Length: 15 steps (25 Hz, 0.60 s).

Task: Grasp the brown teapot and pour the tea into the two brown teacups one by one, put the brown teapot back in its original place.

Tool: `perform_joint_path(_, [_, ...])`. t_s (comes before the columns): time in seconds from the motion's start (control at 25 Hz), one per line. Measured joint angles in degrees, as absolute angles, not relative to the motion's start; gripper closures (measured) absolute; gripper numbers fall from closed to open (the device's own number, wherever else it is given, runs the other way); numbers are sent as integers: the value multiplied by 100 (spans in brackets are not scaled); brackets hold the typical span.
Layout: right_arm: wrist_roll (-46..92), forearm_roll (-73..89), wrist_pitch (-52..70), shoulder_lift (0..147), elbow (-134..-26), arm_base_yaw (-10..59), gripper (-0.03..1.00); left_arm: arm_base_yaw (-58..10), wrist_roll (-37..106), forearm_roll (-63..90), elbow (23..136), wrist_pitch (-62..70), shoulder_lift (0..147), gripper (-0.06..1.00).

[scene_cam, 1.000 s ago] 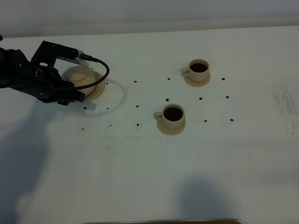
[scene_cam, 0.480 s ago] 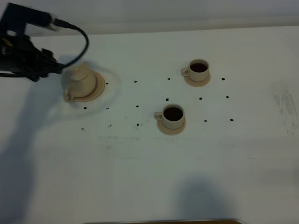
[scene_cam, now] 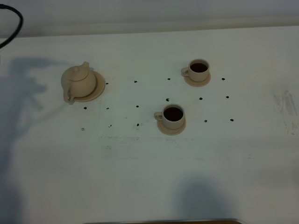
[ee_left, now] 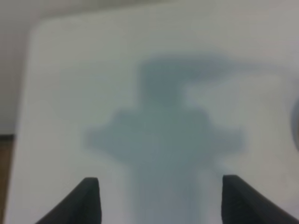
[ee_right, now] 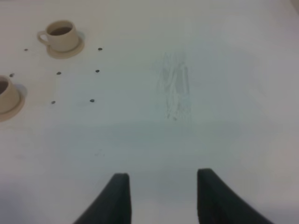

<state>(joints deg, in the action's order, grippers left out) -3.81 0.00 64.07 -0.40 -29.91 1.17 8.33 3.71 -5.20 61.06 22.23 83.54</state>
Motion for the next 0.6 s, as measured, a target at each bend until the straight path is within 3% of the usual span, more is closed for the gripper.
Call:
perform_joint_path(0.36, [-381,0,6407,-40,-2991,117,62,856,579,-46,5102,2307,6384,41])
perform_joint_path(0.6, [-381,0,6407,-40,-2991,117,62,808,366,-166,4299,3265,4644,45])
